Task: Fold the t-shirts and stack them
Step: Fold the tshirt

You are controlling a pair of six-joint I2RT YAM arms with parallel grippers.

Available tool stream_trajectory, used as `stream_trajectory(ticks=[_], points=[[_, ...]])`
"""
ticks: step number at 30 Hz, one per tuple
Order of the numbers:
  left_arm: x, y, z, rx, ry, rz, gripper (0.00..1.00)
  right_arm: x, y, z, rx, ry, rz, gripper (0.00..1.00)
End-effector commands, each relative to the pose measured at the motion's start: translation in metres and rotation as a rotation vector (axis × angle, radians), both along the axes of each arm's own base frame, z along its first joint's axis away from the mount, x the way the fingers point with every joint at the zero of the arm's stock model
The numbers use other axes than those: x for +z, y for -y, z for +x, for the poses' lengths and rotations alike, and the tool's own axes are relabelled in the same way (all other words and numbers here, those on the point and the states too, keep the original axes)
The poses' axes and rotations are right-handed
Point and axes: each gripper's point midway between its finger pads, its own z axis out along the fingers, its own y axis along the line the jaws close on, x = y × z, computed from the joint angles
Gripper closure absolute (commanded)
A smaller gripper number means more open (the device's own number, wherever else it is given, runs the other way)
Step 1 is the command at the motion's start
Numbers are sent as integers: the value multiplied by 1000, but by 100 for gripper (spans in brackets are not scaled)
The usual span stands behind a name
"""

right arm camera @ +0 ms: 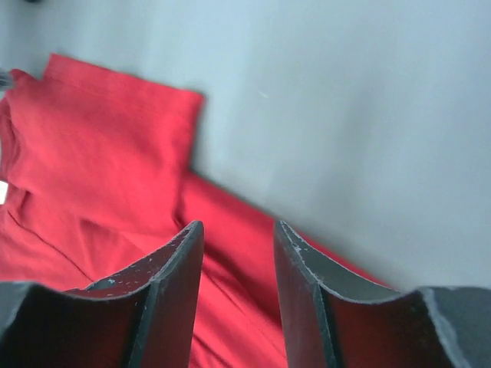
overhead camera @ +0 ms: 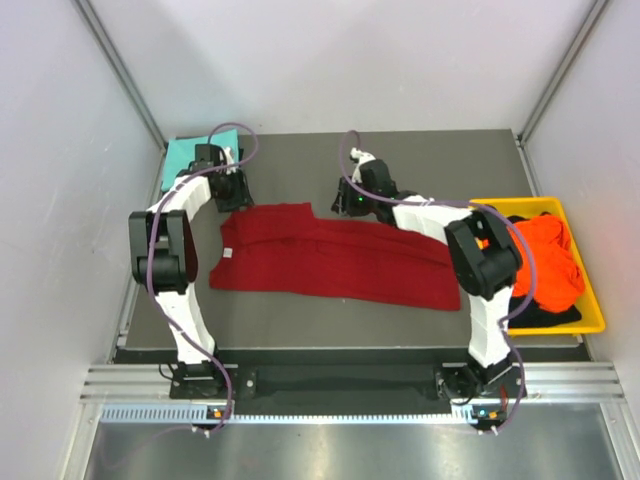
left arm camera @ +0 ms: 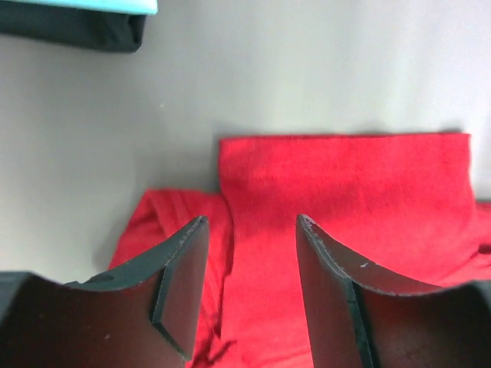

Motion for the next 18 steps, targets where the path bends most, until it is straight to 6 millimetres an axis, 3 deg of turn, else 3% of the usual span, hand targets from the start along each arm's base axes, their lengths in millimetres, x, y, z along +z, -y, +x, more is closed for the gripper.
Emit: stream_trajectory(ticks=[1,3,4,6,7,8,9,10,12,18], points=[[-1,5,14,-58,20,-8,46,37,-44,21,43,112,79,57],[-9,8,18,-70,16,-26,46,25,-54,27,48,102,78,56],[-10,13,20,-86,20,-46,47,32,-60,33,51,119,95,55],[-15,16,22,-97,17,-69,48,19,-65,41,40,107,106,53],[-14,18,26,-98,29,-75,48,24,-71,46,39,119,120,53],[-17,21,26,-108,24,-92,48,20,-73,49,35,111,122,52],[-17,22,28,-109,27,-97,49,4,-76,50,34,85,107,52],[-17,23,29,-112,29,-100,49,8,-80,57,33,92,118,52],[-18,25,32,-120,30,-105,49,-10,-83,59,32,61,112,52],[-8,32,40,-153,71,-138,52,-24,-99,64,46,32,140,53]])
